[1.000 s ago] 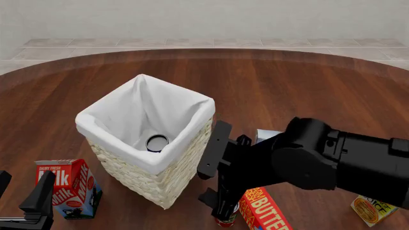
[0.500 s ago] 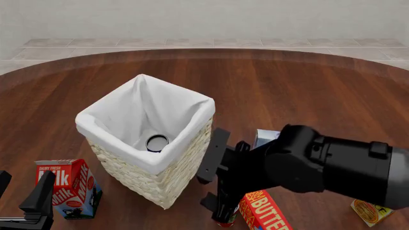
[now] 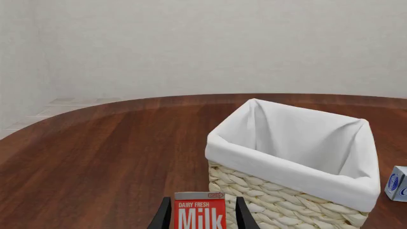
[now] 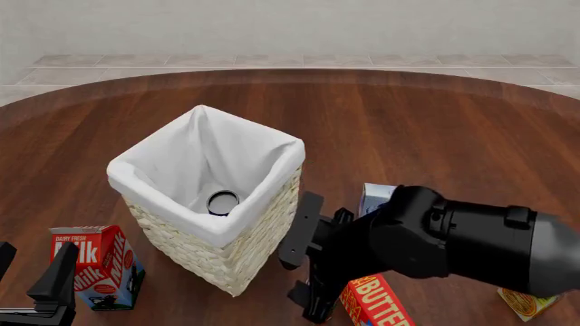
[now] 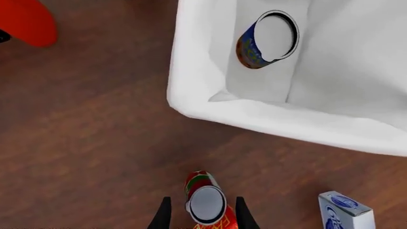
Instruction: Pick up the alphabet soup and the tomato sauce, and put them in the basket.
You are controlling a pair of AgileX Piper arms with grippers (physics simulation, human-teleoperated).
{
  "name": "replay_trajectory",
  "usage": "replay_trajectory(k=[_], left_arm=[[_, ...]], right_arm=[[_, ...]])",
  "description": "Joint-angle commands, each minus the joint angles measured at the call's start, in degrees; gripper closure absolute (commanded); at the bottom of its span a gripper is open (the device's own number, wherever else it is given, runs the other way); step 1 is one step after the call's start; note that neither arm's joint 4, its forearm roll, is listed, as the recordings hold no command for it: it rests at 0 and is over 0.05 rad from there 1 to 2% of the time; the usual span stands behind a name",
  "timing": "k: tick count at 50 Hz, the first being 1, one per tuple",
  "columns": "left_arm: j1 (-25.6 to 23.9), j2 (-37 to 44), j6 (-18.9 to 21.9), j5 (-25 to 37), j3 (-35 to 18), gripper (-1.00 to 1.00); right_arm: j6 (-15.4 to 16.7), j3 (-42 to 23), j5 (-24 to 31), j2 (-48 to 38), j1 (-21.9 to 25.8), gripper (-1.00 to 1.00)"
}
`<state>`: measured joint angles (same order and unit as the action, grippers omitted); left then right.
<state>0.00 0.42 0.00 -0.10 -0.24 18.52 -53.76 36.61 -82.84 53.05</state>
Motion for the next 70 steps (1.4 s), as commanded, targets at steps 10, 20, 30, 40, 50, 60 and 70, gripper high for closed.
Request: replay_trajectory(k=[10, 20, 30, 40, 50, 60, 70], left_arm=[[0.0, 0.0, 0.0, 0.0, 0.0, -1.00], [0.0, 0.0, 0.0, 0.0, 0.0, -1.00], [0.0, 0.0, 0.0, 0.0, 0.0, -1.00], [0.0, 0.0, 0.0, 0.0, 0.0, -1.00], [0.0, 0.0, 0.0, 0.0, 0.0, -1.00], [0.0, 0.0, 0.0, 0.0, 0.0, -1.00], [0.0, 0.0, 0.0, 0.0, 0.0, -1.00]], right_arm=[[2.8, -0.2, 0.1, -2.0, -2.1, -1.00], [3.7, 0.0, 0.0, -2.4, -2.8, -1.00], [3.6, 0.8, 0.0, -2.3, -2.5, -1.00], [3.4, 1.2, 0.0, -2.2, -2.1, -1.00], [3.7, 1.4, -0.5, -2.6, -2.3, -1.00], [3.8, 1.8, -1.3, -3.1, -2.6, -1.00], [3.3, 2.5, -2.0, -3.1, -2.1, -1.00]])
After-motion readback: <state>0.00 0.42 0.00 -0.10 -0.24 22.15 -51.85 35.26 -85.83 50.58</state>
